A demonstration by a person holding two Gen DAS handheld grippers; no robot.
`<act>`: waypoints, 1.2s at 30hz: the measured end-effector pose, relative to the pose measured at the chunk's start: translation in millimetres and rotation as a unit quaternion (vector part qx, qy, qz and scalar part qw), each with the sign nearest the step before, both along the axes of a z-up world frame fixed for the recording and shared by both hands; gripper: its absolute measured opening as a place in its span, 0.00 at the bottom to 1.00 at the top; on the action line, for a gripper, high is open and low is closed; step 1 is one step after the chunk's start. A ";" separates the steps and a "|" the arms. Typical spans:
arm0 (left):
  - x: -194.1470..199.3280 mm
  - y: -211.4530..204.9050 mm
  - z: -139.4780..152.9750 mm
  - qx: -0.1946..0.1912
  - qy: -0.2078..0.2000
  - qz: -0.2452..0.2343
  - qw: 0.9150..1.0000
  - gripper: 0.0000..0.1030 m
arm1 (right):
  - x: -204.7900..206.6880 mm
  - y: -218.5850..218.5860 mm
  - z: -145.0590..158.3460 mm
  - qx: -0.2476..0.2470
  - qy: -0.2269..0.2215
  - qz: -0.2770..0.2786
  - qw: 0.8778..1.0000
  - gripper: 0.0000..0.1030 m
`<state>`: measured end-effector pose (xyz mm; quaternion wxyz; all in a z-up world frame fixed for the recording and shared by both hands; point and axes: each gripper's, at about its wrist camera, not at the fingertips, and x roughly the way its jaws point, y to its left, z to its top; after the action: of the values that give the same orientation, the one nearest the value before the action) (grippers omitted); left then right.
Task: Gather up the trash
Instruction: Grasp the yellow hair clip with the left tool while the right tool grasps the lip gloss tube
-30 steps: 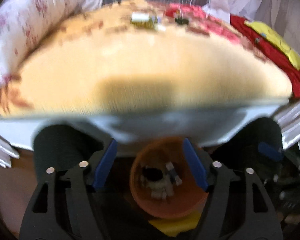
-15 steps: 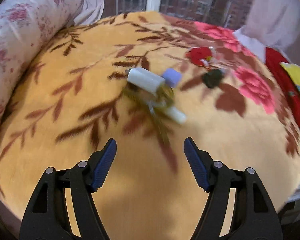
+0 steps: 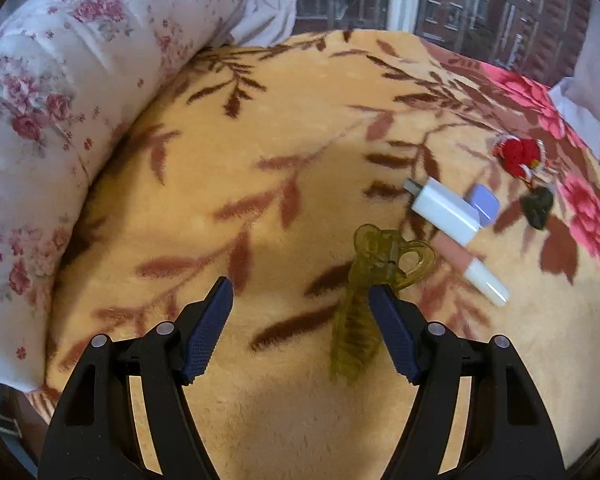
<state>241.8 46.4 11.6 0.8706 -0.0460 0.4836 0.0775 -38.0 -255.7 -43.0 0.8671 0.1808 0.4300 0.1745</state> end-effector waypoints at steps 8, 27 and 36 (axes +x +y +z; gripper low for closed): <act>-11.2 26.6 4.5 -0.061 0.000 0.039 0.997 0.67 | -2.0 -6.2 2.4 -0.003 -0.002 -0.007 1.000 0.82; 28.5 16.6 -15.6 -0.070 0.007 -0.130 0.989 0.67 | 3.9 6.7 12.2 -0.024 -0.004 -0.004 1.000 0.83; 49.2 8.2 -34.5 -0.043 0.042 -0.163 0.985 0.67 | 11.8 27.3 17.3 -0.033 -0.002 0.014 0.999 0.83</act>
<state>291.0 54.6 -22.9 0.8479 -0.0005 0.5235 -0.0838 -26.1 -228.4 -25.7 0.8707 0.1453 0.4368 0.1729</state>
